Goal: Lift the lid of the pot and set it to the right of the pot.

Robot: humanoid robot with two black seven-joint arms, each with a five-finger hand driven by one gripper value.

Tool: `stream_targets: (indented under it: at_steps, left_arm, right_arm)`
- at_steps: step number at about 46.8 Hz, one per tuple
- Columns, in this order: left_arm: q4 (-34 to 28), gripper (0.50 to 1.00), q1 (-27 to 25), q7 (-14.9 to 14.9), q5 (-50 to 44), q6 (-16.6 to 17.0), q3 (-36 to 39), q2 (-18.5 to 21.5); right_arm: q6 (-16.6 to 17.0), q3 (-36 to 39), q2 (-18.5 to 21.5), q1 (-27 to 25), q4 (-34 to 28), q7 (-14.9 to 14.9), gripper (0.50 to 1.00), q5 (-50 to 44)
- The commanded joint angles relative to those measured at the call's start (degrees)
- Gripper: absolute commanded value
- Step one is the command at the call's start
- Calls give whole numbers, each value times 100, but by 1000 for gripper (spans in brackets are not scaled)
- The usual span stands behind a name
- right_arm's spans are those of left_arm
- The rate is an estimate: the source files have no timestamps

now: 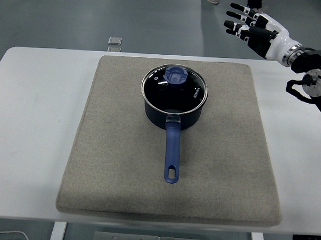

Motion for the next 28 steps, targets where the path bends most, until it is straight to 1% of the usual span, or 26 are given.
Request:
stream_targets:
  at_steps: [1, 12, 28]
  left_arm:
    - [1, 1000, 1, 0, 0, 0, 0, 0]
    - [1, 1000, 1, 0, 0, 0, 0, 0]
    - [1, 1000, 1, 0, 0, 0, 0, 0]
  right_arm:
    - [-11, -158, 9, 132, 25, 0, 915, -224]
    - [-37, -606, 18, 440, 192, 9, 915, -400]
    - [-29, -1371, -25, 941, 526, 26, 913, -1744]
